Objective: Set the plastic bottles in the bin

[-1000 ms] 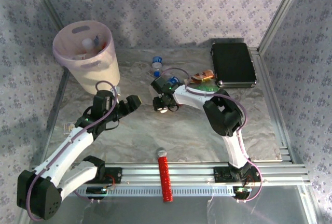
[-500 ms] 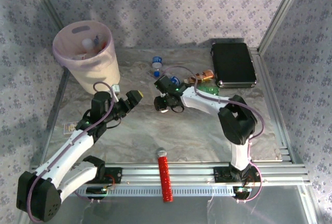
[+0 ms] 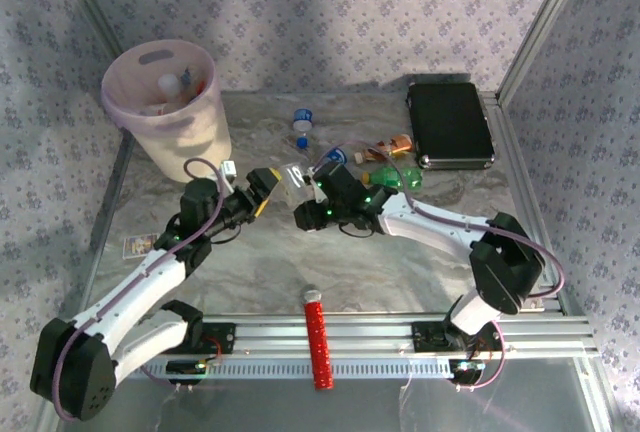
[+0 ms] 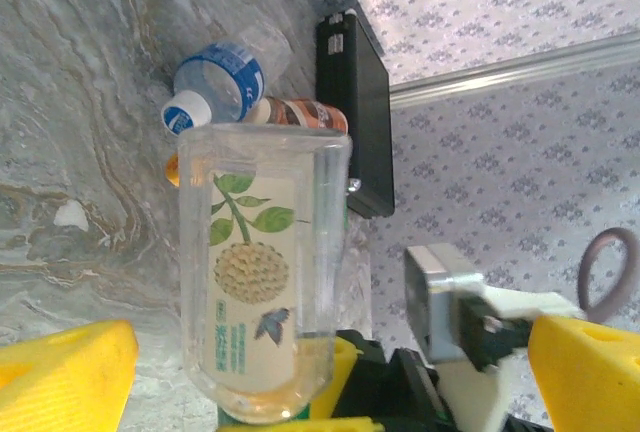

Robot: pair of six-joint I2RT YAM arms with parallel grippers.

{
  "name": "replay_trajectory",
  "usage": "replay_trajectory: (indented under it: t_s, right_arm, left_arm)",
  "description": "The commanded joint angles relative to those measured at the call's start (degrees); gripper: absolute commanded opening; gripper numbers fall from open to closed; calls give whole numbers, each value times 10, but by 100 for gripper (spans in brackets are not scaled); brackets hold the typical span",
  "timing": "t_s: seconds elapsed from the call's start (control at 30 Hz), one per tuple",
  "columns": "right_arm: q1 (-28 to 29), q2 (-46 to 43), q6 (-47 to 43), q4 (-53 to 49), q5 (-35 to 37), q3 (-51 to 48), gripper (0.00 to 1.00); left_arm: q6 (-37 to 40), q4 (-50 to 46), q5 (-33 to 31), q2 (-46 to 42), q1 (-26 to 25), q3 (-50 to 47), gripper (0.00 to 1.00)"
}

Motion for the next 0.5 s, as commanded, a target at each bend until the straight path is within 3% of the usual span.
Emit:
replay_trajectory:
  t_s: [0.0,0.2,0.37,0.47]
  right_arm:
    - [9,-29,8,36,-17,-5,35]
    - [25,-35,6,43,-29,4,36]
    - [39,-36,5,46,-32,7,36]
    - [40,-35,11,56,-38,4,37]
  left_arm:
    - [-5,36,1,11,-12,2,100]
    - [2,37,-12,25,-27,8,99]
    - [1,46,-13,31,-30,11,93]
    - [1,43,-17,30,-30,12,84]
